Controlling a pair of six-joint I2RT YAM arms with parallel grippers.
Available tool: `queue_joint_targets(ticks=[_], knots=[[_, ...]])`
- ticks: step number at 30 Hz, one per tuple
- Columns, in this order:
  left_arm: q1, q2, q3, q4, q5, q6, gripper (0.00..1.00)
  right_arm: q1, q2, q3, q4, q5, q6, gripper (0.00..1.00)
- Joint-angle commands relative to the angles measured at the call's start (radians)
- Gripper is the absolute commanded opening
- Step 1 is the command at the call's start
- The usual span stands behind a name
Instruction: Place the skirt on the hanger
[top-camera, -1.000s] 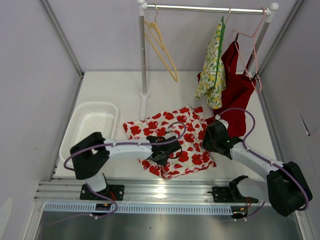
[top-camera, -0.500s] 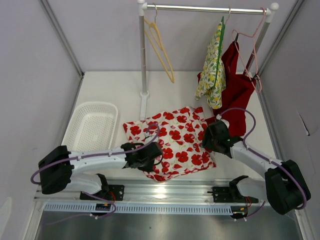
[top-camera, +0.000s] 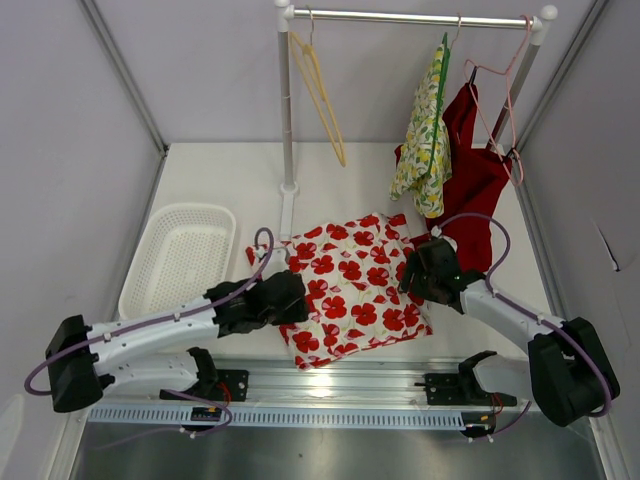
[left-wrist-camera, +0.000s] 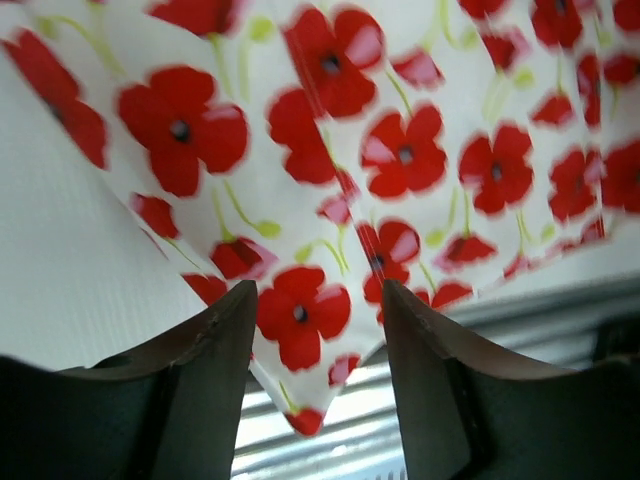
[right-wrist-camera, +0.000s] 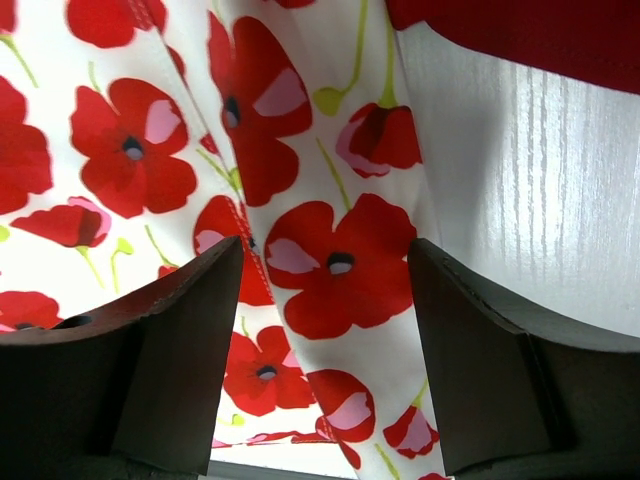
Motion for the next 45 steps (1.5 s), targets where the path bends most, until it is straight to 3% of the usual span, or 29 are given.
queue_joint_targets(ticks=[1, 6, 16, 25, 28, 31, 32, 36, 43, 45], knots=[[0.077, 0.013, 0.027, -0.074, -0.172, -0.139, 0.6, -0.004, 0.006, 0.06, 0.025, -0.01, -0.028, 0.73], [0.223, 0.029, -0.005, -0.086, -0.236, -0.192, 0.58, -0.003, 0.034, 0.092, 0.035, -0.025, -0.039, 0.73], [0.348, 0.217, 0.01, -0.008, -0.195, -0.097, 0.59, -0.006, 0.089, 0.097, 0.08, -0.049, -0.042, 0.73], [0.45, 0.311, 0.016, 0.061, -0.152, -0.014, 0.47, -0.007, 0.08, 0.083, 0.089, -0.056, -0.042, 0.73], [0.487, 0.331, 0.013, 0.076, -0.14, 0.017, 0.4, -0.009, 0.074, 0.079, 0.089, -0.056, -0.042, 0.73], [0.532, 0.342, 0.003, 0.093, -0.129, 0.046, 0.26, -0.012, 0.068, 0.074, 0.091, -0.059, -0.045, 0.73], [0.553, 0.342, -0.005, 0.096, -0.129, 0.05, 0.17, -0.012, 0.065, 0.073, 0.089, -0.059, -0.044, 0.73], [0.599, 0.345, -0.011, 0.101, -0.134, 0.098, 0.0, -0.027, 0.048, 0.062, 0.086, -0.062, -0.048, 0.73], [0.65, 0.365, -0.001, 0.124, -0.121, 0.156, 0.0, -0.083, 0.037, 0.062, 0.086, -0.085, -0.073, 0.75], [0.651, 0.365, 0.006, 0.14, -0.111, 0.176, 0.09, -0.121, 0.046, 0.068, 0.092, -0.1, -0.079, 0.77]])
